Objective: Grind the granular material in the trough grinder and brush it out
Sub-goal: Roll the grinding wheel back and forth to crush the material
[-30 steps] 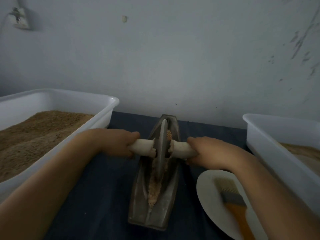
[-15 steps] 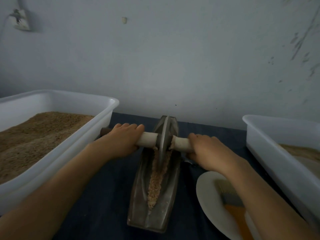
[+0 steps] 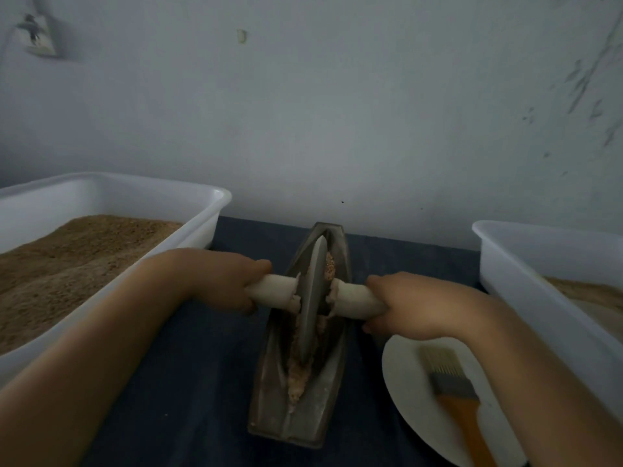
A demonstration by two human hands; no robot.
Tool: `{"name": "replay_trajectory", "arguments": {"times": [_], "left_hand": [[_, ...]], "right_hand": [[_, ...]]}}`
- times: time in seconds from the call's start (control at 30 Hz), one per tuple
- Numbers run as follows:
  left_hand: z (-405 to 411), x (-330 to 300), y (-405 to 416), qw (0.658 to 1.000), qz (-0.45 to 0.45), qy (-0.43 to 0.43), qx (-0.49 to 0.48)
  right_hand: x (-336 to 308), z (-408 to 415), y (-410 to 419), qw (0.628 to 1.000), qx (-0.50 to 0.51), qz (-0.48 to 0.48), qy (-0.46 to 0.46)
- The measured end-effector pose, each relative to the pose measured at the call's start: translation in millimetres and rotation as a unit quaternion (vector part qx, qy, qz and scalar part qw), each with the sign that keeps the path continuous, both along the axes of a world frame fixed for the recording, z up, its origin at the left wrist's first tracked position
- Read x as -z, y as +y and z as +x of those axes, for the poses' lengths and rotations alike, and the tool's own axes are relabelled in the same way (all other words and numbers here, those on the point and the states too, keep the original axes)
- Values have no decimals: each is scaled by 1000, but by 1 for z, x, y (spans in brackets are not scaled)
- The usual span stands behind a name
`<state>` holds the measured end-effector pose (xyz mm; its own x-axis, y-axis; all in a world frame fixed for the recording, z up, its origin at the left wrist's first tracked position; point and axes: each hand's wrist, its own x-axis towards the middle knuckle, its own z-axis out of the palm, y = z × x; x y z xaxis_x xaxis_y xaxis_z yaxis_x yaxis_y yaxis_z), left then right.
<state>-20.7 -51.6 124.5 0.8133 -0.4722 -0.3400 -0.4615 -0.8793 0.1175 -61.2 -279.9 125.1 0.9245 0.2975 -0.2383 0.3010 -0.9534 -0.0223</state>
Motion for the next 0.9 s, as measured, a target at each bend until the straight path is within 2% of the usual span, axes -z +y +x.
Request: {"name": "replay_trajectory", "arguments": {"times": [0.1,0.23,0.33,0.4,0.5,0.6,0.7,0.8,0.9], "left_hand": [[11,10,-3,997,-18,-74,-17],[28,31,-9,966,-21,-259,-21],[31,43,-14,925,-33,-377,-23],[30,45,-15,920,-37,-391,-22],[25,36,-12,944,-11,-329,-13],[13,18,-9,984,9,-179,-11],[-2,-1,-5,999,32,-43,-2],[-10,-9,0,999,45,6,19],[-11,-8,2,999,37,13,14]], "right_hand": [[15,16,-3,994,12,-8,-107],[35,36,-12,969,16,-7,-245],[44,41,-13,952,21,-12,-306],[45,41,-13,950,24,-15,-311],[37,33,-12,968,13,-17,-249],[21,19,-7,989,5,-10,-145],[3,2,-3,1000,1,0,-9],[-9,-12,-4,998,-12,8,61],[-8,-14,-4,998,-14,10,61]]}}
